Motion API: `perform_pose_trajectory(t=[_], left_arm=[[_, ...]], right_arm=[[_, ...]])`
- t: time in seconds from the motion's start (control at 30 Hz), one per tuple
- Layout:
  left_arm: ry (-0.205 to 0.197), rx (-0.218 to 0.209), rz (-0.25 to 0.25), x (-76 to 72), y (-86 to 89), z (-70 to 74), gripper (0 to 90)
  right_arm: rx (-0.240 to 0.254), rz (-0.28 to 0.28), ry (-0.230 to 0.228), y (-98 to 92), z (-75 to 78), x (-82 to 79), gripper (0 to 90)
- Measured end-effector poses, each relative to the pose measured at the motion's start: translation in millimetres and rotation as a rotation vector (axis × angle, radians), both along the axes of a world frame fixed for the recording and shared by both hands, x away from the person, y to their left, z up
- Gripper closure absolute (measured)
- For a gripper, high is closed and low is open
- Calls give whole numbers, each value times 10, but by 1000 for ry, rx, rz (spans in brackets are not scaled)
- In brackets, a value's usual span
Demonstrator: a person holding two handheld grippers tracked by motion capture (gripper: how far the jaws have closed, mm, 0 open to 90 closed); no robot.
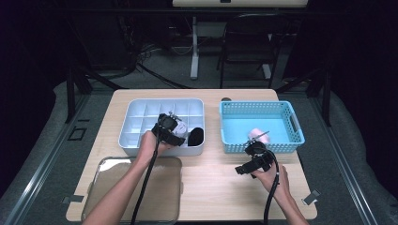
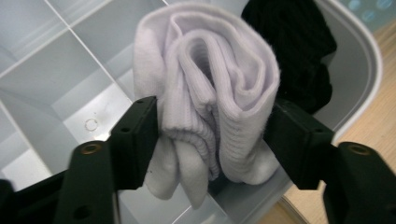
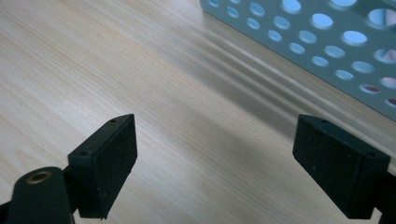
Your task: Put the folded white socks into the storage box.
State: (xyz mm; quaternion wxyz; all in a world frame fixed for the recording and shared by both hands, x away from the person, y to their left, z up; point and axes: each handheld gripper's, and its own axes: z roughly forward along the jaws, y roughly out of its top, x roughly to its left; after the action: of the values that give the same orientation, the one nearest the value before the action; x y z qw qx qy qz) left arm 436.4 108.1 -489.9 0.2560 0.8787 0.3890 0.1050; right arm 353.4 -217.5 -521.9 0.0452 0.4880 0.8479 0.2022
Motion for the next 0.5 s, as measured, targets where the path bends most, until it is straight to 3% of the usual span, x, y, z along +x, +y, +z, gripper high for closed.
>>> perform_pose_trajectory(t=[0.03, 0.13, 0.17, 0.27, 0.4, 0.5], left_arm=[[-2, -18, 4, 2, 11, 35, 315], [-11, -15, 10, 33, 8, 139, 264], [-3, -14, 10, 58, 4, 160, 248], [32, -25, 14, 151, -2, 181, 237], [62, -10, -2, 206, -31, 148, 265], [81, -4, -1, 221, -40, 113, 342]], right_arm=[[7, -3, -10, 0, -7, 1, 133], [9, -4, -13, 2, -4, -1, 134], [-7, 5, -8, 0, 4, 1, 134], [6, 8, -4, 11, 2, 0, 133], [0, 8, -2, 11, -4, 2, 134], [-10, 8, -2, 0, -7, 5, 134]])
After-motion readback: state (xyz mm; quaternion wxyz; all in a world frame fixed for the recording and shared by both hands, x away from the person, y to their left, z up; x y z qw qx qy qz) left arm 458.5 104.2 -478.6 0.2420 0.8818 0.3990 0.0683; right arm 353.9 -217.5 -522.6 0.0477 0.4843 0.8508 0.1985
